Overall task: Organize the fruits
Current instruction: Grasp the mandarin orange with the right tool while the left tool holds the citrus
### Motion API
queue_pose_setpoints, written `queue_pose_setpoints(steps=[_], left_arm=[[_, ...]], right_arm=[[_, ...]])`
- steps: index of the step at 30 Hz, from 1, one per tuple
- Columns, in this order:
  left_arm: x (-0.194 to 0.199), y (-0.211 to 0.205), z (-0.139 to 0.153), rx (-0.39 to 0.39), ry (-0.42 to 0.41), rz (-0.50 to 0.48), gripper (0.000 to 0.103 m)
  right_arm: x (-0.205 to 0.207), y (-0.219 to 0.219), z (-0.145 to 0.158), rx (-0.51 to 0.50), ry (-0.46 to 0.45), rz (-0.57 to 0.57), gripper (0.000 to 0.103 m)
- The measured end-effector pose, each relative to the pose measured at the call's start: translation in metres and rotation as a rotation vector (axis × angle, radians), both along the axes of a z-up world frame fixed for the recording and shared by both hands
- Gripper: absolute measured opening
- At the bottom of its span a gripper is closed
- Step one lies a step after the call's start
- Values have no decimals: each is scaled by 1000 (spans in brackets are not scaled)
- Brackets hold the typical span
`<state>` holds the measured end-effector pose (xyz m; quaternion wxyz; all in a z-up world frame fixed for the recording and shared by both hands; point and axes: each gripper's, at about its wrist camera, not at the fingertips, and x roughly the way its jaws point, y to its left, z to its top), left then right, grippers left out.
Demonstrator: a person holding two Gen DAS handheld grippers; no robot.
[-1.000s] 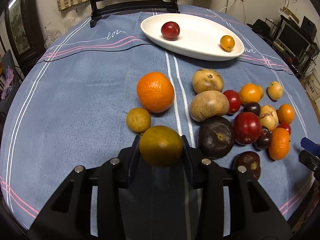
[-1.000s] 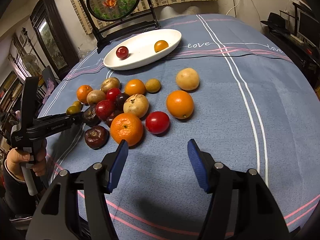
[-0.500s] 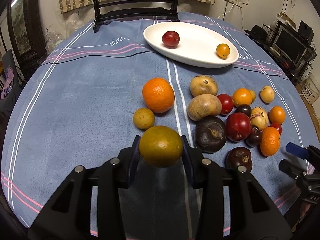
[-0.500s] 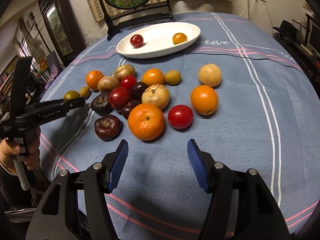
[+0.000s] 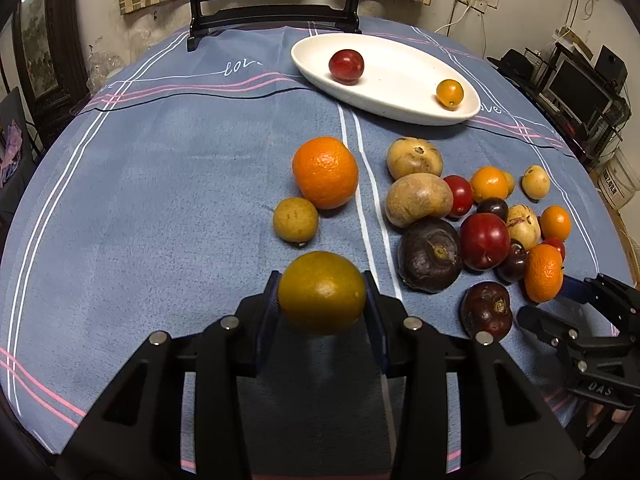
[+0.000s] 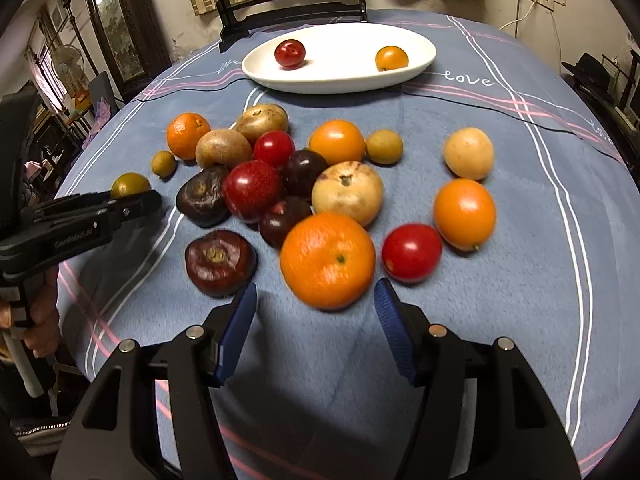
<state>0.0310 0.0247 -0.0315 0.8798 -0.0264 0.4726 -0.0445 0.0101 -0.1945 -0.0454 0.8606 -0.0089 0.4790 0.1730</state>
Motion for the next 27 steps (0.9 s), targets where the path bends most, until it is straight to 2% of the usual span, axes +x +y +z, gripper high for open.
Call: queue_pose_setpoints(steps=[7, 18, 21, 27], left_arm=[[1, 3, -2, -2, 6, 5, 40], [-1, 2, -2, 1, 7, 1, 40], [-2, 1, -3, 4, 7, -2, 40], [-2, 1, -2, 12, 4, -1, 40]], right_arm=[[6, 9, 0, -32, -11, -4, 63], [11, 10, 1, -63, -25, -26, 49], [9, 7, 2, -60, -28, -28, 45], [-1, -4, 8, -17, -39, -15, 45]])
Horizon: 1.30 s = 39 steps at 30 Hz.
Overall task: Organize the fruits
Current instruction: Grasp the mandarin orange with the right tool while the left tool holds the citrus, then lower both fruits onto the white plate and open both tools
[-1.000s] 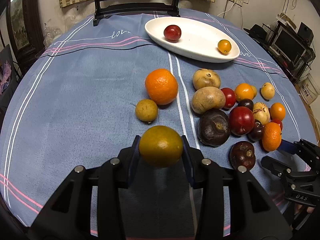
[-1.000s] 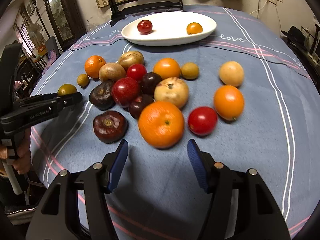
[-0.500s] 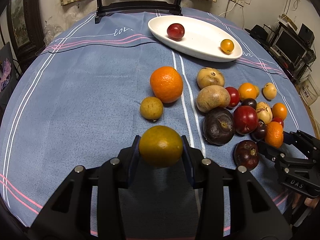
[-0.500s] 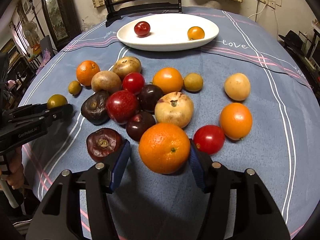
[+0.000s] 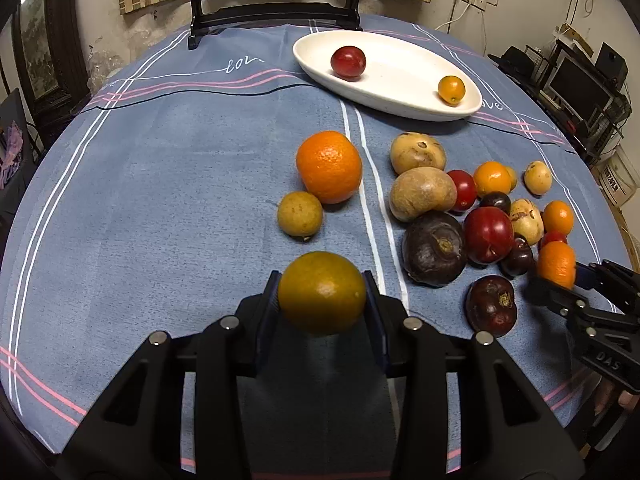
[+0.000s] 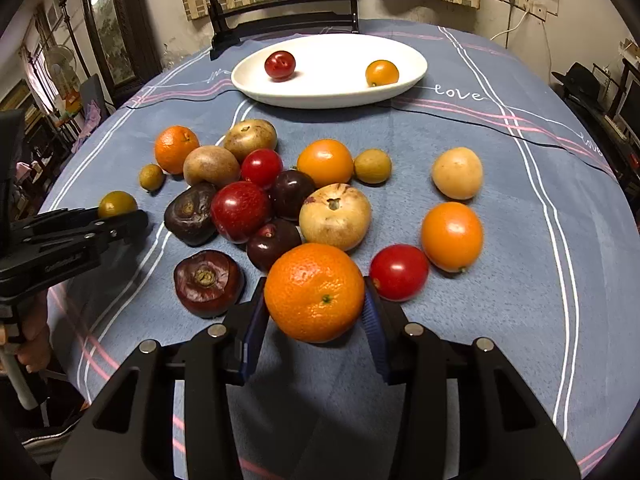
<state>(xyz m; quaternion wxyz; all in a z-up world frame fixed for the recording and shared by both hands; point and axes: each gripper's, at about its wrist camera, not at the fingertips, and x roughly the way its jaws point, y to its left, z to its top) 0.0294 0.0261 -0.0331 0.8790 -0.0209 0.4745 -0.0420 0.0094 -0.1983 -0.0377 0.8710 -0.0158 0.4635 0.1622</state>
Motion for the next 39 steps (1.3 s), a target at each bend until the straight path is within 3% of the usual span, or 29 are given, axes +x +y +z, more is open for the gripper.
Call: queue_pose_setpoints(steps=[7, 11, 17, 20, 27, 35, 37, 38, 39], left_arm=[[0, 2, 7, 16, -16, -6, 40], [8, 3, 30, 25, -62, -26, 40], [55, -5, 77, 58, -161, -54, 40], [91, -17, 85, 62, -168, -75, 40], [179, -43, 56, 96, -89, -84, 40], [230, -41, 20, 112, -14, -58, 40], [237, -38, 17, 96, -11, -51, 46], [238, -37, 18, 89, -26, -44, 63], [237, -35, 22, 72, -53, -44, 70]], right_arm=[[-13, -15, 19, 45, -49, 13, 45], [-9, -27, 46, 79, -103, 21, 45], [32, -27, 86, 20, -218, 25, 45], [74, -17, 90, -9, -211, 42, 45], [166, 23, 63, -60, -101, 98, 45], [207, 59, 29, -149, -61, 144, 45], [212, 63, 25, -192, -79, 151, 49], [212, 65, 26, -215, -102, 151, 50], [212, 65, 27, -217, -110, 149, 51]])
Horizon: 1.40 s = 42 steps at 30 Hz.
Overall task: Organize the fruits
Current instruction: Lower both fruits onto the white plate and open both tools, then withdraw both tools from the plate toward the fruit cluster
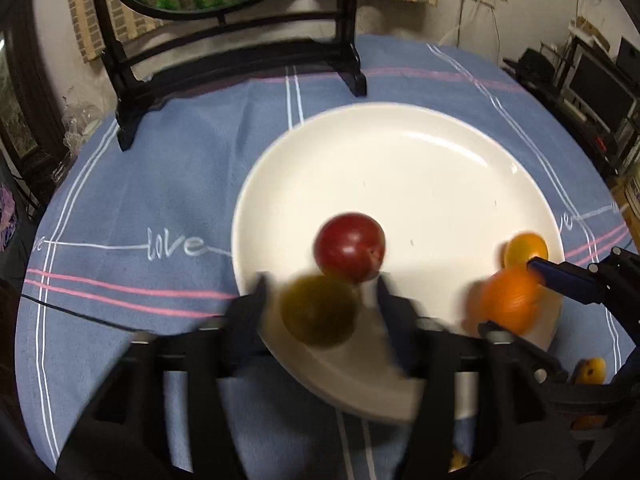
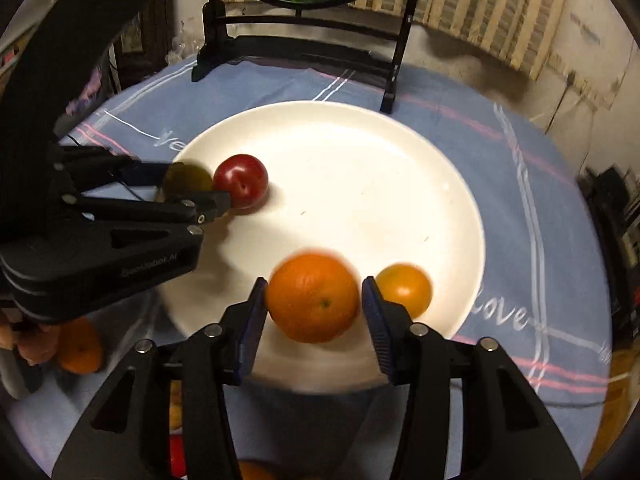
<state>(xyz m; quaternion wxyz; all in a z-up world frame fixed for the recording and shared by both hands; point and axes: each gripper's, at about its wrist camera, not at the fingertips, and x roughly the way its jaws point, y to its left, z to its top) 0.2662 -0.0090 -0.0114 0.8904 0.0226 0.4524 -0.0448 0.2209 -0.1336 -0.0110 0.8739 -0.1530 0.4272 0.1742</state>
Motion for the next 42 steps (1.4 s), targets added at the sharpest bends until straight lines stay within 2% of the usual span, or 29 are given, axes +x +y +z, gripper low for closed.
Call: queue_pose_setpoints(steps=[2, 5, 9, 14, 17, 20, 23, 26, 31, 37, 42], left_arm=[[-6, 1, 8, 0, -30, 8, 79], [-15, 5, 20, 8, -51, 13, 82], [-39, 18, 36, -15, -74, 26, 89], [-84, 29, 50, 7, -117, 24, 92], [-110, 32, 54, 28, -149, 33, 94], [-129, 33, 55, 55, -146, 30, 95], [-150, 35, 52, 45, -139, 28, 95], [-171, 35, 47, 42, -150, 34, 95], [-201, 33, 36, 72, -150, 14, 96], [-228, 40, 21, 30, -122, 23, 98], [-229, 41, 5, 96, -109, 12, 98]], right_arm=[[-3, -5, 4, 36, 2, -5, 51], [-9, -17, 9, 75, 2, -27, 51], [-32, -44, 21, 168, 13, -62, 52], [-75, -88, 28, 264, 13, -130, 55], [-98, -106, 27, 277, -11, -192, 65], [-126, -122, 23, 321, -6, -240, 65], [-150, -135, 16, 355, 0, -271, 65], [-173, -139, 7, 346, 15, -296, 65], [-202, -132, -8, 289, 47, -255, 65], [-220, -130, -22, 292, 86, -249, 65], [-221, -123, -32, 299, 122, -239, 65]])
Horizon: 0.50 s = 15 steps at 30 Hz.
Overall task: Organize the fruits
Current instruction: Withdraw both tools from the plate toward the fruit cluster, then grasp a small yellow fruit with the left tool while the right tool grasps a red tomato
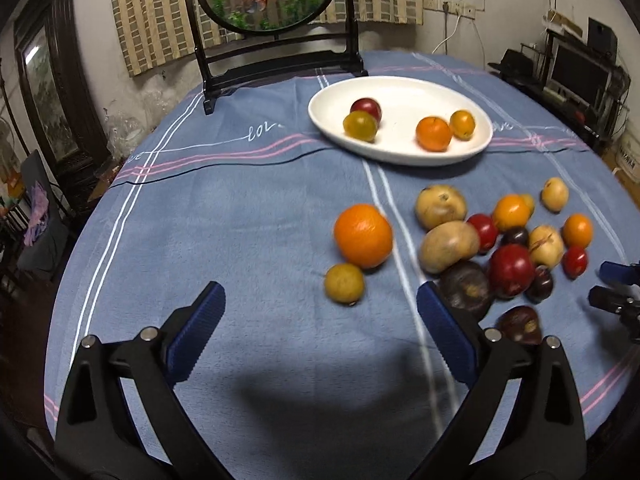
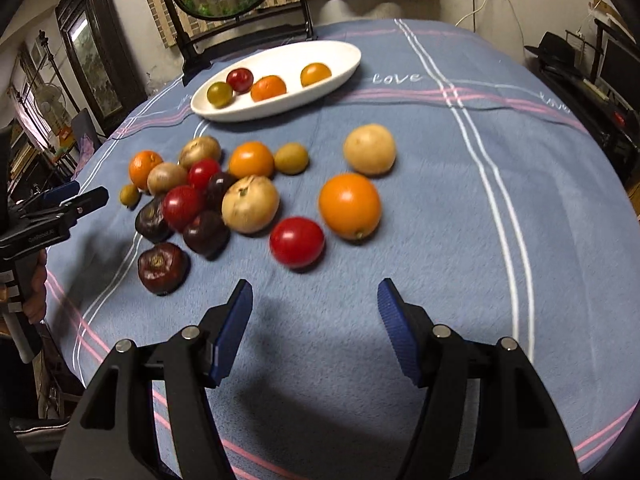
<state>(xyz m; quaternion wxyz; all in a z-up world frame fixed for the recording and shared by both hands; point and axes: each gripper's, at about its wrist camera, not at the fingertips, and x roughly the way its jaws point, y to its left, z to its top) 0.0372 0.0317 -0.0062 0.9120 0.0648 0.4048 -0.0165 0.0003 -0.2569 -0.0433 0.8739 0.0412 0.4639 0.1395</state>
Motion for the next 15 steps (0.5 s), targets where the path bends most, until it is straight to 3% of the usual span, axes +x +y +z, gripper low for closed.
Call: queue_pose_setpoints(steps=[4, 11, 14, 15], left_arm=[[6, 3, -9, 9, 11, 9, 92], [28, 2, -26, -30, 105, 16, 57], [31, 0, -35, -27, 126, 31, 52], [31, -1, -35, -34, 121, 25, 38]], right_arm=[[5, 5, -2, 5, 6, 17, 65], [7, 8, -1, 15, 6, 34, 65], [7, 7, -2, 6, 6, 28, 65], [8, 6, -2, 7, 7, 27, 65]])
